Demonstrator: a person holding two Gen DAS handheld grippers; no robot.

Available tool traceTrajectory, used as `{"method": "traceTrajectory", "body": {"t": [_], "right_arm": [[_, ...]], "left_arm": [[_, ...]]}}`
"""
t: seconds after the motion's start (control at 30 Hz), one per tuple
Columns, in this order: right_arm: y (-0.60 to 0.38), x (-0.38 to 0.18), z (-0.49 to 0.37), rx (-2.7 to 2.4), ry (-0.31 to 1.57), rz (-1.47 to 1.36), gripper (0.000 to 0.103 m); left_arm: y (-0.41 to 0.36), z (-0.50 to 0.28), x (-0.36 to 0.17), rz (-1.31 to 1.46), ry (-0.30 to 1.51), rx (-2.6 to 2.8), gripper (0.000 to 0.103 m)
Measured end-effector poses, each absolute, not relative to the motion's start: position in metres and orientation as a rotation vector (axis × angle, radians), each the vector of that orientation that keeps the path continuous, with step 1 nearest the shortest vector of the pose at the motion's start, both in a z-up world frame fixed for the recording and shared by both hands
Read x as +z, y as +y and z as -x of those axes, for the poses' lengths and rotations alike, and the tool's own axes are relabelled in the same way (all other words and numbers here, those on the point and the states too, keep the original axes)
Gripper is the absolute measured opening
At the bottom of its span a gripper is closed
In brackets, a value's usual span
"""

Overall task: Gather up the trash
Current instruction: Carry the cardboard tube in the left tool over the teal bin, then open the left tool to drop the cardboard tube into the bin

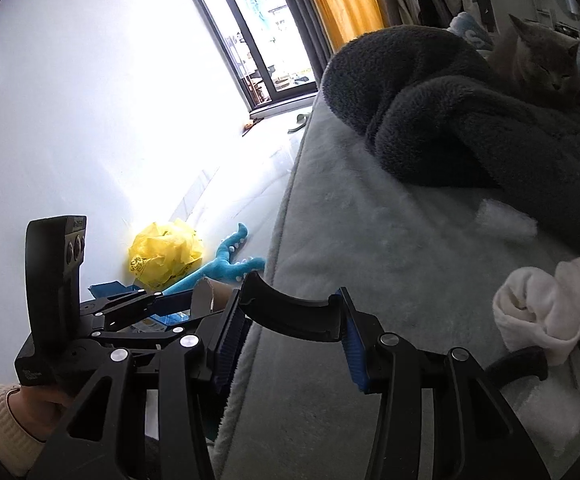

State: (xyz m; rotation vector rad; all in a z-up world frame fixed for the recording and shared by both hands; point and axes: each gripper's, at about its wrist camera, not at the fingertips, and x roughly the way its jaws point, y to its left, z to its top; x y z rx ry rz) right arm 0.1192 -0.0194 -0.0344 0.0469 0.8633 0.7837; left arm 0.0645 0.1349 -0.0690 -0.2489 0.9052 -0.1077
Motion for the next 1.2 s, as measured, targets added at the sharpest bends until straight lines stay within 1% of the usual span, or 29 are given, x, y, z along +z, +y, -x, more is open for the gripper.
{"method": "traceTrajectory", "body": {"t": [0.3, 0.77, 1.2], "right_arm": [[0.031, -0.036, -0.115, 0.847, 0.870, -0.020, 0.047], [0.097, -0.055, -0.103, 0.921, 0.915, 0.038, 0.047], [0.141, -0.084, -0.091, 0.938, 1.001, 0.090, 0.047]], "left_arm": [[0.180, -0.051, -0.082, 0.277, 0.951, -0.051, 0.058], [0.237, -0.033, -0.131, 0.308, 1.131, 0.027, 0.058], [0.266, -0.015, -0.183, 0.310, 1.325, 0.048, 0.059]]}}
